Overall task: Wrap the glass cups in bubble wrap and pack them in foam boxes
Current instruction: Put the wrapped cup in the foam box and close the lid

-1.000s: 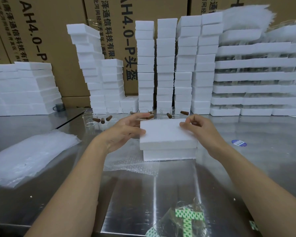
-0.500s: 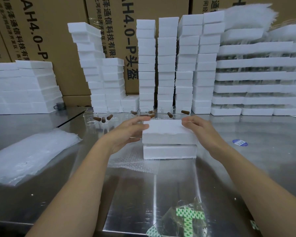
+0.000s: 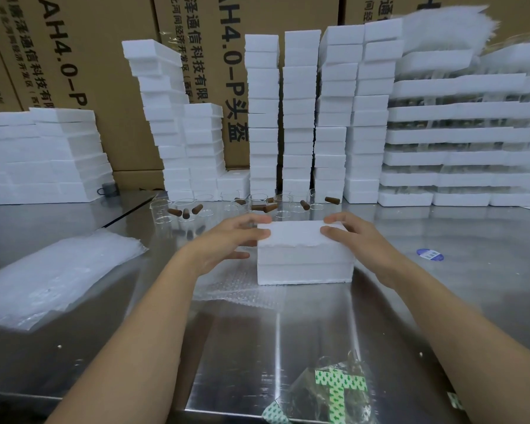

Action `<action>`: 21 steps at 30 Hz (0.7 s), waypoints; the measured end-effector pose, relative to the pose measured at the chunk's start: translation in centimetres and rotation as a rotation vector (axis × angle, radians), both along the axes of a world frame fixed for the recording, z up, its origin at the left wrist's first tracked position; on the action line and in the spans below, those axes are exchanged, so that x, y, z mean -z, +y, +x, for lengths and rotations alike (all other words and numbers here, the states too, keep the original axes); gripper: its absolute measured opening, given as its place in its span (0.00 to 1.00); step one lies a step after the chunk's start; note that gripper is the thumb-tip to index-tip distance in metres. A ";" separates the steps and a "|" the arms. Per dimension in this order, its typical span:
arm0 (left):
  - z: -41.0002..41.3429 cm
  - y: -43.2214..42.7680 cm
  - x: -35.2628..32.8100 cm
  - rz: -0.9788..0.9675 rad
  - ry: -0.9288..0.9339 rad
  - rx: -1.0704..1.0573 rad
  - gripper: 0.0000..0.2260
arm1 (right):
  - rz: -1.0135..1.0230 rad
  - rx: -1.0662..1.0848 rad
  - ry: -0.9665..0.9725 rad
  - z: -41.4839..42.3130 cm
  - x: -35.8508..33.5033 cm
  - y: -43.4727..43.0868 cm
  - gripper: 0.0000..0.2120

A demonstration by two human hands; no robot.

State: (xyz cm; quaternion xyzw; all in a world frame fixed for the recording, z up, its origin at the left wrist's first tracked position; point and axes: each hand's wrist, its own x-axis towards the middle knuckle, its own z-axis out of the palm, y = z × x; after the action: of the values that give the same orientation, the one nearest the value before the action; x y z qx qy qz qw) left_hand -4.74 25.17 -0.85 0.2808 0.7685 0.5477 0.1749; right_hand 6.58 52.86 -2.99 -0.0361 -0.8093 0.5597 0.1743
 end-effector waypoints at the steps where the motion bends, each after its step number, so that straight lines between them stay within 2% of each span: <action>1: 0.1 0.0 -0.1 0.008 -0.006 0.018 0.17 | 0.003 0.008 -0.001 -0.1 0.1 0.0 0.09; 5: 0.1 -0.1 0.2 -0.026 -0.023 0.156 0.35 | 0.017 0.060 0.009 -0.6 0.6 -0.3 0.09; 8: 0.0 0.6 1.1 -0.121 0.047 0.134 0.44 | 0.034 0.049 0.018 -0.8 0.8 -0.7 0.08; 18: -0.3 0.5 1.1 -0.126 0.069 0.115 0.43 | 0.038 0.022 0.039 -0.8 1.0 -0.6 0.06; 21: -0.2 0.7 0.9 -0.133 0.129 0.087 0.42 | 0.047 0.027 0.039 -1.0 1.1 -0.5 0.06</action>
State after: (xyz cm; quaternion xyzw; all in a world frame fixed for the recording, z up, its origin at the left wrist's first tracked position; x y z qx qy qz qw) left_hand -4.92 25.84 -1.72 0.3366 0.7997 0.4683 0.1668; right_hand 5.61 52.39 -4.09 -0.0321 -0.8182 0.5387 0.1984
